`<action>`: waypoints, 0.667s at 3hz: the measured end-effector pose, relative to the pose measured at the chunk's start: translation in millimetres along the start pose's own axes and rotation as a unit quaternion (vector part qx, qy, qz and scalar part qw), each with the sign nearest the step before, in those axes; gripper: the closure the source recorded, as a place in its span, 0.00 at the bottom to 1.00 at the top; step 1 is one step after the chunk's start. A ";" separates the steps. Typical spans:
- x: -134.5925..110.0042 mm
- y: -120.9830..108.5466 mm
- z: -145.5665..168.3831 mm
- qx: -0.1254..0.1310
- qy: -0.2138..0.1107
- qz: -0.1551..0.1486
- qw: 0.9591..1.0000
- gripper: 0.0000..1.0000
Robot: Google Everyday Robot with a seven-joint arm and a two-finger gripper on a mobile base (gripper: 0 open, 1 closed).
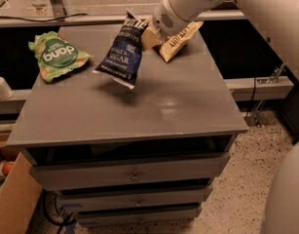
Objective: Move blue chip bag near green rice chip bag
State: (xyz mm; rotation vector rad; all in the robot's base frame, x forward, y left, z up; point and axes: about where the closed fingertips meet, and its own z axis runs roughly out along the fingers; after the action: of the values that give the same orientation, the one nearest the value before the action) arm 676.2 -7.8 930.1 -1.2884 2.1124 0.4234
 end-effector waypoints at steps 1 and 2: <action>-5.0 -3.1 34.3 -0.011 0.005 0.003 1.000 1.00; -10.4 -8.0 64.1 -0.022 0.010 0.010 1.000 1.00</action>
Offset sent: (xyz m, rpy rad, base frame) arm 0.0531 0.0572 -0.0586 0.0114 0.0782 0.0092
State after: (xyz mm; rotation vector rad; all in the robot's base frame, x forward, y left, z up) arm 708.5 31.5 888.8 -1.3020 2.1460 0.4704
